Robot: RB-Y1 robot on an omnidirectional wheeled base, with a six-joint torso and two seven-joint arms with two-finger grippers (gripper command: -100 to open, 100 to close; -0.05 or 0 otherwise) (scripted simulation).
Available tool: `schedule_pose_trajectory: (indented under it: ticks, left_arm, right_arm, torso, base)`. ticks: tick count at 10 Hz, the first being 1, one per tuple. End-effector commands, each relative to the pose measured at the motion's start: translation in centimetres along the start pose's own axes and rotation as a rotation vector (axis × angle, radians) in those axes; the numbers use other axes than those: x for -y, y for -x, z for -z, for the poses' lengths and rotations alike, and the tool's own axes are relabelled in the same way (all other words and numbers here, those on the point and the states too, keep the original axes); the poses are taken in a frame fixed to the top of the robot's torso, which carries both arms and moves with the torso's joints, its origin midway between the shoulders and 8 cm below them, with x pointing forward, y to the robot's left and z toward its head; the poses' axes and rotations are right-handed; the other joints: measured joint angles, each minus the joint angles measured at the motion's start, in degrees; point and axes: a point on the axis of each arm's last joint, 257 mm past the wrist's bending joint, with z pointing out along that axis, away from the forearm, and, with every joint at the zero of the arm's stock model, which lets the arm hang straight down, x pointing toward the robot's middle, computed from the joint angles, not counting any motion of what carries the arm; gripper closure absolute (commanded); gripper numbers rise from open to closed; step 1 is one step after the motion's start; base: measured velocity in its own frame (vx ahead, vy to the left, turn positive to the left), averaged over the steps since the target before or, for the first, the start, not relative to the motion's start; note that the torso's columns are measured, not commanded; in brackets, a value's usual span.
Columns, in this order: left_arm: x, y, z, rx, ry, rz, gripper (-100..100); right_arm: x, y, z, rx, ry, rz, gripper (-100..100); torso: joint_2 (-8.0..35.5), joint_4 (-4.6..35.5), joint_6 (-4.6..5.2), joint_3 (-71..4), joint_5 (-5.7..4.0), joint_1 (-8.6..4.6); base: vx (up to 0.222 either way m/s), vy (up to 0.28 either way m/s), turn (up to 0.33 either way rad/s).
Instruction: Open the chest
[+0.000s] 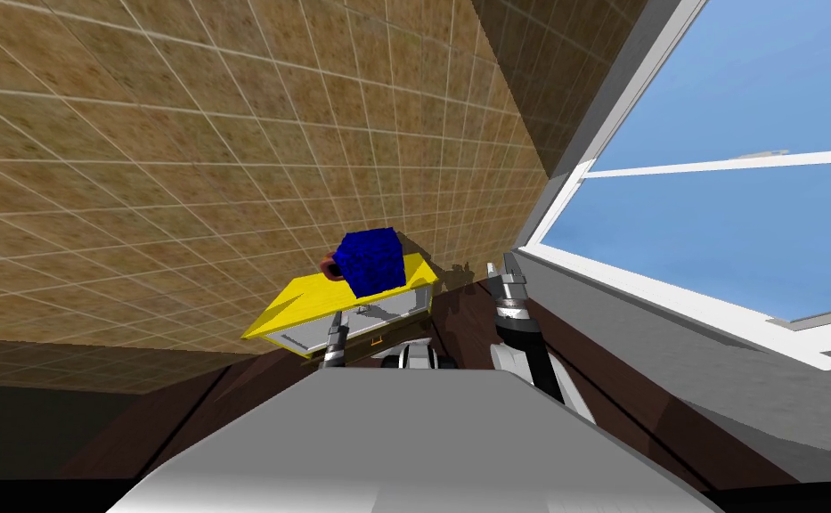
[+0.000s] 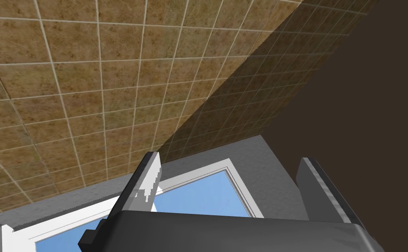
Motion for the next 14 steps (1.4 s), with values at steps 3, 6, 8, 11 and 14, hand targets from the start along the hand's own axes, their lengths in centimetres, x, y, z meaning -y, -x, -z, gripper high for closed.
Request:
schedule_pose_trajectory:
  ticks: [3,6,8,11,14]
  left_arm:
    - [-2.3,-0.3,2.2,0.028,0.053,0.019,-100]
    - [-3.4,-0.7,3.4,0.044,0.083,0.034,-100]
    - [-3.5,-0.7,3.4,0.044,0.084,0.034,-100]
    - [-3.5,-0.7,3.4,0.044,0.084,0.034,-100]
    - [-3.5,-0.7,3.4,0.044,0.084,0.034,-100]
  right_arm:
    - [0.0,0.0,0.0,0.0,0.0,0.0,0]
    - [0.0,0.0,0.0,0.0,0.0,0.0,0]
    - [0.0,0.0,0.0,0.0,0.0,0.0,0]
    - [0.0,0.0,0.0,0.0,0.0,0.0,0]
    - [0.0,0.0,0.0,0.0,0.0,0.0,0]
  torso:
    - [-0.1,0.0,0.0,0.0,-0.03,-0.11]
    - [-0.1,0.0,-0.02,-0.1,-0.04,-0.18]
    - [-0.1,0.0,0.0,0.0,-0.06,-0.18]
    - [0.0,0.0,-0.01,0.0,-0.03,-0.13]
    - [-0.1,0.0,0.0,-0.1,-0.04,-0.15]
  base:
    - [0.017,-0.041,0.061]
    - [0.024,-0.036,0.091]
    - [0.005,-0.027,0.03]
    - [-0.013,-0.009,-0.037]
    - [-0.003,-0.013,-0.006]
